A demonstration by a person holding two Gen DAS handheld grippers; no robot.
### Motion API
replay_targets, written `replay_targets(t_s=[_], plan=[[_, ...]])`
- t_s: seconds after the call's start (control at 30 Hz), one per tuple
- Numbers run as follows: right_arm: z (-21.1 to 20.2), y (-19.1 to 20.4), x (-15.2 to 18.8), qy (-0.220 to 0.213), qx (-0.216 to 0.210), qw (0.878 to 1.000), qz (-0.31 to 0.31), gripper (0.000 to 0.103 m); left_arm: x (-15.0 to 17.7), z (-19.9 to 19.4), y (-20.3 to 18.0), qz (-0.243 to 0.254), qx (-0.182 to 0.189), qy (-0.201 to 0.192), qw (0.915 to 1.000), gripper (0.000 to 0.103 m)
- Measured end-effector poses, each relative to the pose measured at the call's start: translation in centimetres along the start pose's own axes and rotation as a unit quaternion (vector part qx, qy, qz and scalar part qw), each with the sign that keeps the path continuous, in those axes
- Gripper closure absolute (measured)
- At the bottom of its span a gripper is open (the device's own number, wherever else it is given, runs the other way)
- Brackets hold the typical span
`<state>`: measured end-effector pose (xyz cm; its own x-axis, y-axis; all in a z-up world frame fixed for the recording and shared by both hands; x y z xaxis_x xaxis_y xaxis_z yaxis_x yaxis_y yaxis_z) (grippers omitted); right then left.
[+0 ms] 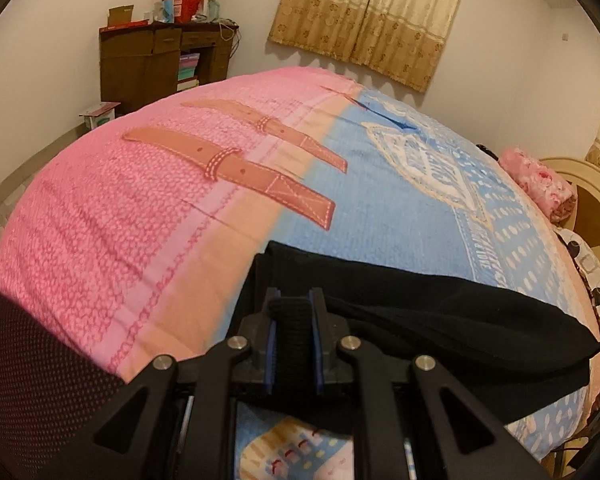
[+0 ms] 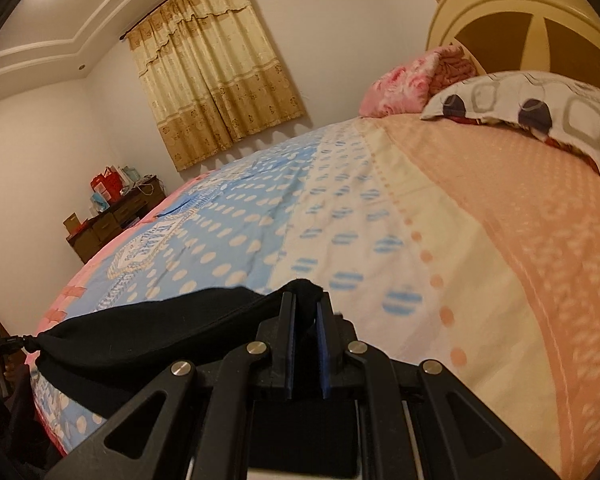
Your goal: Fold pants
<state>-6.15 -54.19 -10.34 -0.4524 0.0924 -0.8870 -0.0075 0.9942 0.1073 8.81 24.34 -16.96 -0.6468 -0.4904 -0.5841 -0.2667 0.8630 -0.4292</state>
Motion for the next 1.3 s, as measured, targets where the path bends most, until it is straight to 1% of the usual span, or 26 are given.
replay_targets(t_s=[0.03,0.13,0.2,0.3,0.33,0.4,0.43,0.47,0.5,0.6,0.63,0.67,0.7,0.73,0.77,0.83,0.87,0.93,1.0,1.03,1.07,1.1,1.13,1.17,1.23,1.3], plan=[[-0.2,-0.2,0.3,-0.001,0.003,1.000,0.002,0.101,0.1,-0.1,0.2,-0.003,0.001,0.000,1.0000,0.087],[-1.0,-1.0,1.3,-0.004,0.008,1.000,0.020,0.101,0.4,-0.1,0.6,-0.011,0.004,0.002,0.9999,0.087],[-1.1,-1.2,1.8,0.001,0.011,1.000,0.021,0.101,0.5,0.1,0.8,-0.013,0.003,0.003,0.9999,0.087],[-0.9,-0.9,2.5,0.010,0.001,1.000,0.022,0.101,0.9,0.5,0.8,-0.007,-0.004,0.004,1.0000,0.087],[-1.0,-1.0,2.6,0.010,0.001,1.000,0.028,0.101,1.0,0.6,0.8,-0.005,-0.005,0.004,1.0000,0.087],[-1.0,-1.2,2.8,0.007,-0.015,0.998,0.058,0.100,1.0,0.6,0.8,-0.002,-0.008,0.002,1.0000,0.087],[-1.1,-1.5,3.1,0.011,-0.009,0.998,0.068,0.097,1.0,0.7,0.8,-0.002,-0.007,0.002,1.0000,0.087],[-1.3,-2.1,3.6,0.018,0.016,0.997,0.074,0.094,1.1,0.7,0.9,-0.002,-0.007,0.002,1.0000,0.087],[-1.5,-2.4,3.9,0.021,0.023,0.996,0.079,0.093,1.1,0.7,0.9,-0.001,-0.007,0.002,1.0000,0.087],[-2.6,-2.5,4.4,0.017,0.024,0.994,0.107,0.093,1.3,0.9,1.1,-0.004,-0.006,0.005,1.0000,0.087],[-3.0,-2.2,4.4,0.015,0.016,0.993,0.118,0.092,1.3,0.9,1.1,-0.006,-0.005,0.006,1.0000,0.087],[-3.2,-1.7,4.3,0.013,0.004,0.992,0.129,0.085,1.2,0.9,1.1,-0.007,-0.003,0.004,1.0000,0.087],[-3.3,-1.0,4.3,0.013,-0.007,0.990,0.139,0.076,1.3,0.8,1.1,-0.008,-0.003,0.003,1.0000,0.087],[-3.3,-0.6,4.3,0.015,-0.012,0.989,0.145,0.049,1.3,0.7,1.2,-0.009,-0.002,0.003,1.0000,0.087],[-3.4,0.1,4.2,0.014,-0.020,0.987,0.157,0.031,1.3,0.7,1.2,-0.010,-0.001,0.003,0.9999,0.087],[-2.9,1.2,4.4,0.017,-0.041,0.982,0.183,0.030,1.4,0.6,1.3,-0.011,0.000,0.003,0.9999,0.087],[-2.3,1.6,4.6,0.025,-0.042,0.981,0.190,0.030,1.4,0.6,1.3,-0.013,0.002,0.004,0.9999,0.087],[-0.9,1.9,5.1,0.049,-0.027,0.979,0.195,0.030,1.4,0.4,1.4,-0.015,0.004,0.004,0.9999,0.087],[0.0,1.6,4.9,0.044,-0.020,0.978,0.201,0.036,1.4,0.3,1.5,-0.014,0.004,0.005,0.9999,0.087],[0.3,1.5,4.7,0.041,-0.017,0.978,0.204,0.049,1.4,0.4,1.5,-0.014,0.003,0.006,0.9999,0.087],[0.7,1.4,4.4,0.038,-0.019,0.977,0.207,0.067,1.4,0.3,1.5,-0.015,0.002,0.007,0.9999,0.086],[1.1,1.4,4.1,0.036,-0.022,0.977,0.209,0.075,1.4,0.4,1.6,-0.016,0.004,0.008,0.9998,0.086],[1.6,1.4,3.9,0.038,-0.022,0.977,0.208,0.087,1.3,0.4,1.6,-0.017,0.004,0.010,0.9998,0.086],[2.0,1.5,3.6,0.041,-0.021,0.978,0.204,0.097,1.3,0.4,1.7,-0.018,0.005,0.011,0.9998,0.086],[1.5,2.1,2.1,0.022,-0.023,0.982,0.186,0.098,1.3,0.4,1.7,-0.021,0.006,0.013,0.9997,0.086],[-0.7,3.8,-0.8,-0.037,-0.040,0.988,0.146,0.098,1.3,0.4,1.7,-0.020,0.007,0.014,0.9997,0.086]])
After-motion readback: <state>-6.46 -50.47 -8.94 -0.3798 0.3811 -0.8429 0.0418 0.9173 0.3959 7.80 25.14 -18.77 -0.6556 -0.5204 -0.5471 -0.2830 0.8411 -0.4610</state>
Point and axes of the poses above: each gripper's, at about its wrist camera, not at the fingertips, and z roughly the way its jaws point, y to its left, x to its underside, the point moved 9 cm from there along z, roughly the way its jaws point, and after that the axes turned 15 degrees about -z, right-handed, at the moved point
